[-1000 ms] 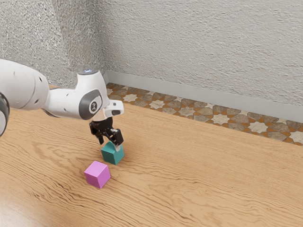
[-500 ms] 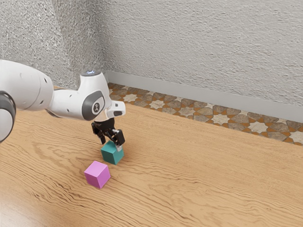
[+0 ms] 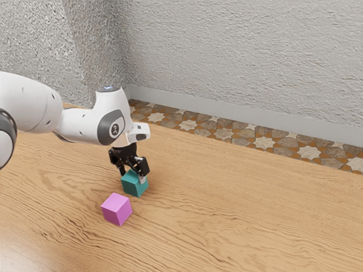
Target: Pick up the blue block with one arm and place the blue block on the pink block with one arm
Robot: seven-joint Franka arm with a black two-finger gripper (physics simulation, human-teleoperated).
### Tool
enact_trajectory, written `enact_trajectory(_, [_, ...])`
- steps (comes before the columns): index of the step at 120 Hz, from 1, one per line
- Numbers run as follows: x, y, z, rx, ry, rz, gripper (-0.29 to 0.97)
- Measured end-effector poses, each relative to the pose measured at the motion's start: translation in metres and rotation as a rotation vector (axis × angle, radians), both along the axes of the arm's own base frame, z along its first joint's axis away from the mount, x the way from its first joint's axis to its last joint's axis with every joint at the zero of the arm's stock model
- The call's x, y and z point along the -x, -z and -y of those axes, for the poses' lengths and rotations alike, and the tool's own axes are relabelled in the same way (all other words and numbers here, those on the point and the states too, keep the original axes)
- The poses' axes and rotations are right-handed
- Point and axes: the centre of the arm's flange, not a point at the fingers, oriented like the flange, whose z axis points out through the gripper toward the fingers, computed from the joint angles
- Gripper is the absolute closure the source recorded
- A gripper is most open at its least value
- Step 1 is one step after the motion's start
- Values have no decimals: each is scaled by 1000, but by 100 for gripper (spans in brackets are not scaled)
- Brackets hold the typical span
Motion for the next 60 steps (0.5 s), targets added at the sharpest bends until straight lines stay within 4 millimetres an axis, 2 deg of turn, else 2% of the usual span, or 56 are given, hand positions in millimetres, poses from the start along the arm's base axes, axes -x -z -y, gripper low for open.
enact_trajectory(60, [3, 8, 3, -11, -42, -18, 2])
